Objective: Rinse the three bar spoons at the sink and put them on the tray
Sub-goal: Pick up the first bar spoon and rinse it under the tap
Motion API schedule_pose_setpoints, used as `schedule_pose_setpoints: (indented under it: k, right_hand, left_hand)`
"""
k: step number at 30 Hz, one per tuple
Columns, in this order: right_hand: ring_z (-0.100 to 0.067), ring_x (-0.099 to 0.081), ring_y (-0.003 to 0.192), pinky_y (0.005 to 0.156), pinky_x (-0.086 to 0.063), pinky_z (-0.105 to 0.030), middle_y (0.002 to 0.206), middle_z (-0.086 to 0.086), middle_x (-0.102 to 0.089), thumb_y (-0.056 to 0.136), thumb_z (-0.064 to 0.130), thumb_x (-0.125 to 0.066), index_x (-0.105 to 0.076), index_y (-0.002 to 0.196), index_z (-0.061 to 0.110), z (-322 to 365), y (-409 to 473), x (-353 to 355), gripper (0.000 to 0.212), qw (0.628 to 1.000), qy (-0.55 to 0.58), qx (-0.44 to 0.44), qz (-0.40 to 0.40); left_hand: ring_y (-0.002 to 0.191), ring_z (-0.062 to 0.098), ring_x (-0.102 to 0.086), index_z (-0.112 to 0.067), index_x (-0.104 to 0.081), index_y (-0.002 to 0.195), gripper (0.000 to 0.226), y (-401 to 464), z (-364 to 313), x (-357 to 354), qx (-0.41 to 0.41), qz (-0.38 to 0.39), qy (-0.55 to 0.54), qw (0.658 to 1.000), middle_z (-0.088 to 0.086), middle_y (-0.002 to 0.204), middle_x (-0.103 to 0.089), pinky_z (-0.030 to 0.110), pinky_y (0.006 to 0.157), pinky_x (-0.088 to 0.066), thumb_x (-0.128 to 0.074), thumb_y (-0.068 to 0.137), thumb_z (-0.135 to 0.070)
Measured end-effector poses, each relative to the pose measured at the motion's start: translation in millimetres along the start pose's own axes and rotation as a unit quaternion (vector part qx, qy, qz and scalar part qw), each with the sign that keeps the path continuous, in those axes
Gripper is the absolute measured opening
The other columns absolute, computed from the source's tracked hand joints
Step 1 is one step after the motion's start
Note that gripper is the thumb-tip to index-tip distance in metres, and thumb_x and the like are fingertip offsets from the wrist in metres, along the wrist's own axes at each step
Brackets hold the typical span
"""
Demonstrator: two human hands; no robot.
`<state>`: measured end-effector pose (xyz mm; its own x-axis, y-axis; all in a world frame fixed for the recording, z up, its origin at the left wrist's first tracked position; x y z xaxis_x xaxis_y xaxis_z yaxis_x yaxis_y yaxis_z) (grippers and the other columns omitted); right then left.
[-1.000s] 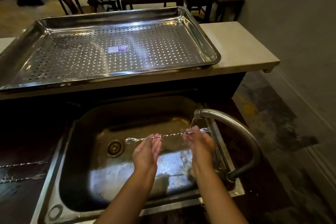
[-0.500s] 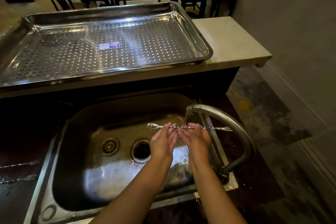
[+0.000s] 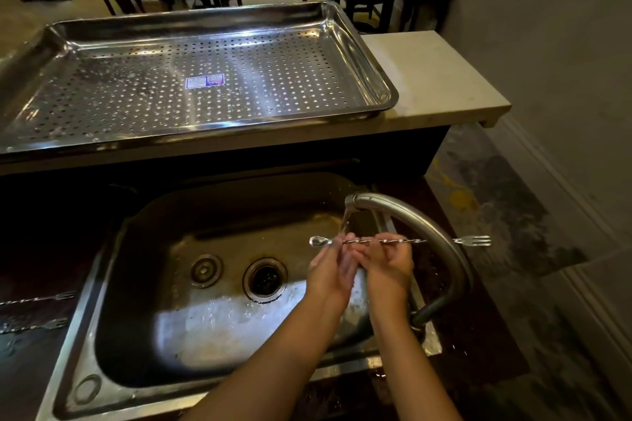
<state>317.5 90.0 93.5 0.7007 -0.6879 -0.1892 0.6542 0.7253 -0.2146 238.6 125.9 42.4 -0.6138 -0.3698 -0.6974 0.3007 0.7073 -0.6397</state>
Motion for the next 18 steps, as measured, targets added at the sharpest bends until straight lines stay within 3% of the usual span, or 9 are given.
schedule_pose_setpoints:
  k: [3,9,13,15,18]
  right_hand:
    - [-0.001,-0.067,0.061,0.058,-0.053,-0.018,0.076,-0.002,-0.064,0.091,0.006,-0.050,-0.049,0.077,0.025,7,-1,8,0.023,0.999,-0.038,0.025,-0.025]
    - [-0.014,-0.065,0.066,0.071,-0.054,-0.034,0.069,0.001,-0.063,0.093,0.009,-0.046,-0.049,0.077,0.030,16,-2,12,0.027,0.996,-0.056,0.056,-0.045]
    - [0.000,-0.064,0.065,0.063,-0.051,-0.019,0.077,0.004,-0.062,0.093,0.010,-0.046,-0.047,0.080,0.035,16,-7,9,0.028,0.988,-0.115,0.100,-0.021]
    - [0.000,-0.064,0.067,0.064,-0.051,-0.019,0.081,0.003,-0.062,0.094,0.012,-0.046,-0.046,0.081,0.036,15,-10,9,0.028,0.986,-0.128,0.108,-0.015]
    - [-0.002,-0.066,0.067,0.070,-0.053,-0.029,0.072,0.006,-0.065,0.093,0.014,-0.046,-0.050,0.076,0.037,17,-9,13,0.029,0.988,-0.119,0.096,-0.036]
  left_hand:
    - [0.056,0.013,-0.070,0.003,-0.059,0.090,0.013,1,3,1,0.003,-0.005,-0.026,1.000,0.009,0.061,-0.072,0.019,0.049,-0.055,-0.049,0.092,-0.006]
    - [0.054,0.014,-0.070,0.006,-0.058,0.084,0.009,0,-7,-1,-0.036,-0.023,0.005,0.999,0.011,0.056,-0.070,0.019,0.051,-0.057,-0.050,0.089,0.006]
    - [0.042,0.017,-0.066,0.006,-0.050,0.086,0.018,4,-11,2,-0.031,-0.066,0.044,0.996,0.014,0.047,-0.066,0.020,0.044,-0.055,-0.040,0.097,-0.004]
    - [0.043,0.020,-0.067,0.003,-0.047,0.091,0.022,3,-13,6,-0.018,-0.074,0.044,0.996,0.016,0.050,-0.067,0.023,0.043,-0.055,-0.037,0.099,-0.014]
    - [0.053,0.017,-0.070,-0.001,-0.054,0.090,0.022,-2,-16,3,-0.008,-0.038,0.081,0.996,0.015,0.069,-0.070,0.022,0.051,-0.058,-0.045,0.096,-0.020]
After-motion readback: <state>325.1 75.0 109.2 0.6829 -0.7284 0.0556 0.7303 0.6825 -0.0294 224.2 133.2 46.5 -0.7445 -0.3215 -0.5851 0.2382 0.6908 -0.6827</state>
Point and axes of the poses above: each hand's wrist, its own y-axis towards the middle knuckle, its own x-axis out of the back of the hand, z = x × y, the point moved 6 cm from there along y, towards the middle knuckle
